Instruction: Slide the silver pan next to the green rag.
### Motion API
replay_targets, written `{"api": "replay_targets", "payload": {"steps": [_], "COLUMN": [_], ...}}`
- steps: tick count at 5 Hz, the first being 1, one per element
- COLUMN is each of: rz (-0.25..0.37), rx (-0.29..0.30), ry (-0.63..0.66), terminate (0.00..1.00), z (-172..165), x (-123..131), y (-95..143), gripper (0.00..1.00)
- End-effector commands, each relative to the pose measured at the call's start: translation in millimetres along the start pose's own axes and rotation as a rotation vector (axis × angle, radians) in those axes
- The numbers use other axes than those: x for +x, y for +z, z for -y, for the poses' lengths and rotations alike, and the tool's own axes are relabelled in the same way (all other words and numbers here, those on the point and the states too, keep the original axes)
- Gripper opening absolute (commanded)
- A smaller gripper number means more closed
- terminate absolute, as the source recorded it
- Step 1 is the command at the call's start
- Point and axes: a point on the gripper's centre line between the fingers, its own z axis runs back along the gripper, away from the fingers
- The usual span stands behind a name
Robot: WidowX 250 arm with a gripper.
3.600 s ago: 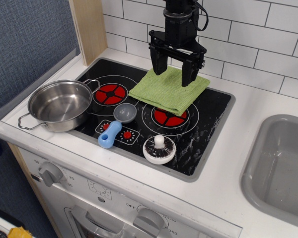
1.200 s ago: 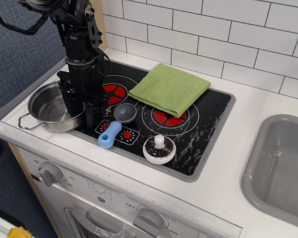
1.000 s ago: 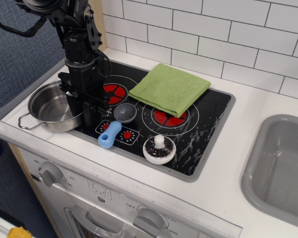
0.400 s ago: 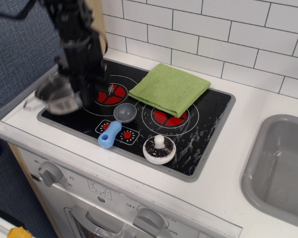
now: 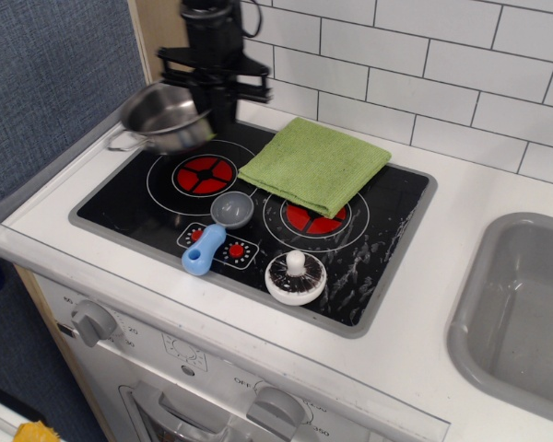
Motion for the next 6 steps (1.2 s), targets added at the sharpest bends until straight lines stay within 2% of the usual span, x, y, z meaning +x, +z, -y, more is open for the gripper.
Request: {"api": "replay_targets", "payload": {"steps": [1, 3, 4, 6], "rz": [0.008, -0.019, -0.018, 0.002], "rx": [0.052, 0.088, 0.104, 0.104], "ry": [0.05, 0.064, 0.056, 0.073], "terminate": [0.0, 0.0, 0.0, 0.0], "z": [15, 14, 13, 9], "x": [27, 33, 32, 26], "y": [1, -11, -9, -1], "gripper": [0.0, 0.0, 1.0, 1.0]}}
